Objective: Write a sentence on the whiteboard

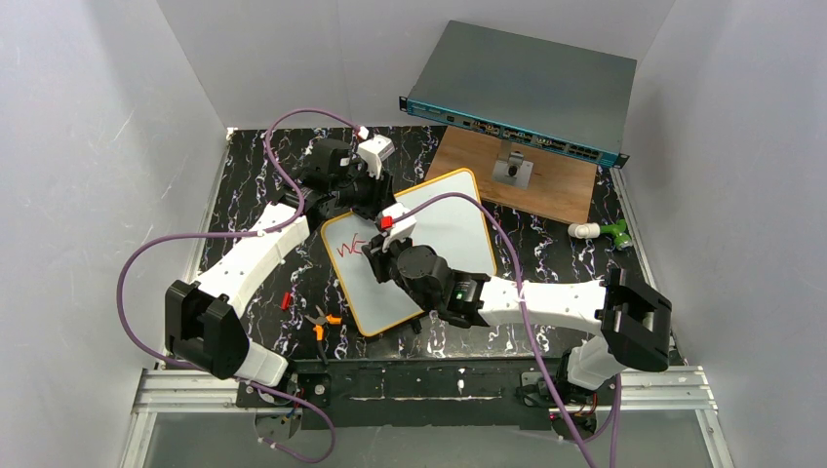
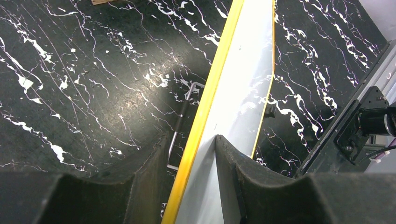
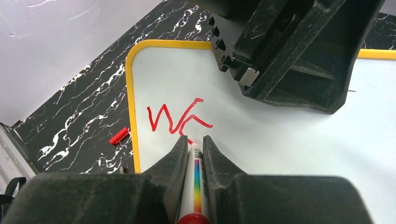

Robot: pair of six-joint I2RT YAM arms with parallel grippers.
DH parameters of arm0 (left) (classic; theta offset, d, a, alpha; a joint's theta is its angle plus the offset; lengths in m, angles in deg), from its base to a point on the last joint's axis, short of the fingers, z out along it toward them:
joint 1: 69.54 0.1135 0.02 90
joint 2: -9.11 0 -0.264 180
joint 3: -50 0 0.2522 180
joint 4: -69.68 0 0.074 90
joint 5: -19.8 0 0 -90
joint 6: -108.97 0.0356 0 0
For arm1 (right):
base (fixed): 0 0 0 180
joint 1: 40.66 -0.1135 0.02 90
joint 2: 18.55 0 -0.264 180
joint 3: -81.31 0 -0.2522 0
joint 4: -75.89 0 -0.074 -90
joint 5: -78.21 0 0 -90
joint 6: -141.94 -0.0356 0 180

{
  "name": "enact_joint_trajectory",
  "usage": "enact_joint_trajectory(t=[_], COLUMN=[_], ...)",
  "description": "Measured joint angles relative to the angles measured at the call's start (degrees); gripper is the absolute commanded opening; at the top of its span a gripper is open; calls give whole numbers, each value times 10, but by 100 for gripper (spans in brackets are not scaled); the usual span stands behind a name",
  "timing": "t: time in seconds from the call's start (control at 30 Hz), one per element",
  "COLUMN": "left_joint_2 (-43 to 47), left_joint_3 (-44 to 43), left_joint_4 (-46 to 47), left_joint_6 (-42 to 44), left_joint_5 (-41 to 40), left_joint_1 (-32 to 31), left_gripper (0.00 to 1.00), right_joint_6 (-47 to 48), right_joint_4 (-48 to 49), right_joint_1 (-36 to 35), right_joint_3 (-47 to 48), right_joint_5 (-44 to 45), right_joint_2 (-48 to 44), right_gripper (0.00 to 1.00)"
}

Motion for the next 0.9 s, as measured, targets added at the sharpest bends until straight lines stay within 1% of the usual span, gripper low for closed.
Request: enact_joint_trajectory(t=[0.53, 0.73, 0.9], left_joint_2=[3, 3, 3], left_joint_3=[1, 1, 2], left_joint_4=[3, 3, 2], left_joint_6=[4, 4, 5], left_joint_5=[-1, -2, -3], left_joint_1=[-3, -3, -3], left_gripper=[0, 0, 0], right_joint_6=[51, 50, 29], right_joint_4=[-13, -13, -14], right_joint_1=[1, 1, 1], right_joint_3=[40, 41, 32], right_joint_5=[38, 38, 40], right_joint_2=[11, 12, 8], right_gripper=[1, 1, 1])
